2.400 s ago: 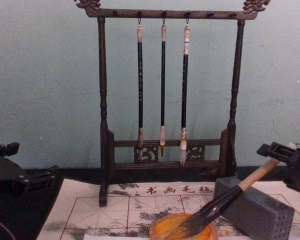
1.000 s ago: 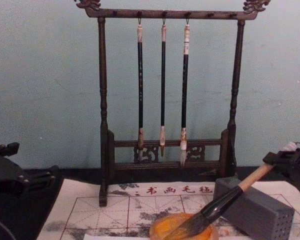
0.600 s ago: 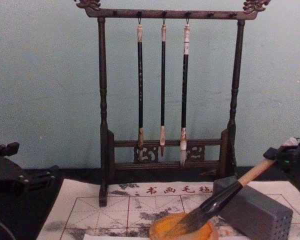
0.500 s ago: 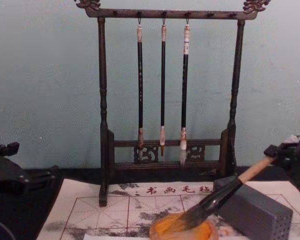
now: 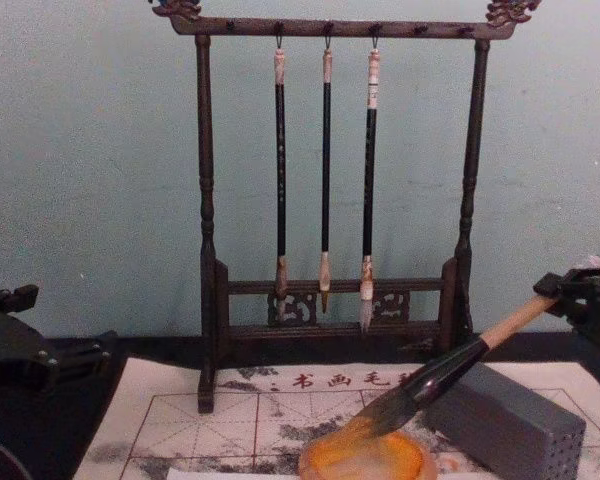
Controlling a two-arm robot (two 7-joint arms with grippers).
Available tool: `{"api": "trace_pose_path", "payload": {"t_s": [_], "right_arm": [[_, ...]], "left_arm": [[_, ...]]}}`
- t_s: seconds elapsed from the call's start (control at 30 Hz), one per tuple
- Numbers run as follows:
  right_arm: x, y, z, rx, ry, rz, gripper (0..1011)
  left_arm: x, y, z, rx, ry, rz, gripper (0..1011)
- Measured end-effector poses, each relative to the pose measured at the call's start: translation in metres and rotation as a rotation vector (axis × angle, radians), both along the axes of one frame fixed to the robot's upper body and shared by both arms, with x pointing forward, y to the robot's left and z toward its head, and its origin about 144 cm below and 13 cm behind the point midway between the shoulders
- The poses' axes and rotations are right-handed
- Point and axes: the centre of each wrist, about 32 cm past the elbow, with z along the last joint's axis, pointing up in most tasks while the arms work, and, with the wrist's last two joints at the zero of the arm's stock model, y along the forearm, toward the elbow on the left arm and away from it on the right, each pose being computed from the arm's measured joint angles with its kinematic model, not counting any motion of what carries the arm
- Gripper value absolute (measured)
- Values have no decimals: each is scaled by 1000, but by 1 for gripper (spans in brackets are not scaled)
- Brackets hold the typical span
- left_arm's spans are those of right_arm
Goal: Pick up the brush from the inkstone, write on the paper, then place the brush back to its original position.
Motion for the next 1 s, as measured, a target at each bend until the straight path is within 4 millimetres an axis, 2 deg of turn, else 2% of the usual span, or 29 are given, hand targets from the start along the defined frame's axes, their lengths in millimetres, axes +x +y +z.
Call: {"api": "trace_pose_path", "payload": {"t_s": [1.0], "right_arm": [[-9,4,1,-64,-111,81,185]], "left_arm": [[0,0,0,0,0,0,1001]]}}
